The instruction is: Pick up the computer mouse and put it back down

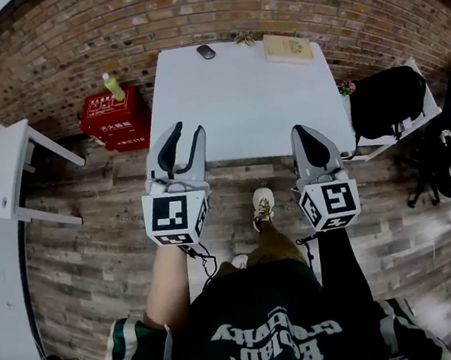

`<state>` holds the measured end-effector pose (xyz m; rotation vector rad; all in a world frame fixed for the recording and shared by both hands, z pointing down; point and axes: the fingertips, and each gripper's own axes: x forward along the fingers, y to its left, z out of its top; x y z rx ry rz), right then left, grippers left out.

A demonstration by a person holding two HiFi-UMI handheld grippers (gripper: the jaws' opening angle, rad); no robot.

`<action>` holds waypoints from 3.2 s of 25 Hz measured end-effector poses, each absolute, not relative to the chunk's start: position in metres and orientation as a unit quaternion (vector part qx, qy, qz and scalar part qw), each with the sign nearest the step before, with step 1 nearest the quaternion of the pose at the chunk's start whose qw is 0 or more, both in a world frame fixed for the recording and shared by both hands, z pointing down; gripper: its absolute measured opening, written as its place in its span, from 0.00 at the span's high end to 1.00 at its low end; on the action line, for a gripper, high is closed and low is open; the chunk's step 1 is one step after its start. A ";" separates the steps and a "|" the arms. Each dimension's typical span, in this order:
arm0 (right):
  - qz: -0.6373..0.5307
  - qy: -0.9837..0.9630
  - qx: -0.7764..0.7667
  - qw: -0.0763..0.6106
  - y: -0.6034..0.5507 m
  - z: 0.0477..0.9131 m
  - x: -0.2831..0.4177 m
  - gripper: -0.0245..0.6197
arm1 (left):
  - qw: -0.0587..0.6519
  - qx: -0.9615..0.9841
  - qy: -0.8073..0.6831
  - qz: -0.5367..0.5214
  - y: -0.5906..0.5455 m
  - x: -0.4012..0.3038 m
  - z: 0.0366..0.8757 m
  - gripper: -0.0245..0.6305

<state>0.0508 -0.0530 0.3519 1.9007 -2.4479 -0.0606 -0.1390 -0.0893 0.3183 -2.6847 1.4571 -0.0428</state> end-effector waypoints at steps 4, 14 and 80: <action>-0.026 -0.798 0.602 0.014 -0.097 0.349 0.058 0.94 | 0.043 -0.873 0.486 -0.013 -0.127 -0.131 0.319 0.77; -0.030 -0.818 0.574 0.005 -0.223 0.345 0.090 0.94 | 0.034 -0.858 0.512 -0.022 -0.242 -0.098 0.325 0.77; 0.095 -0.824 0.552 0.084 -0.554 0.499 0.125 0.94 | -0.285 -0.726 0.566 -0.266 -0.711 -0.032 0.678 0.44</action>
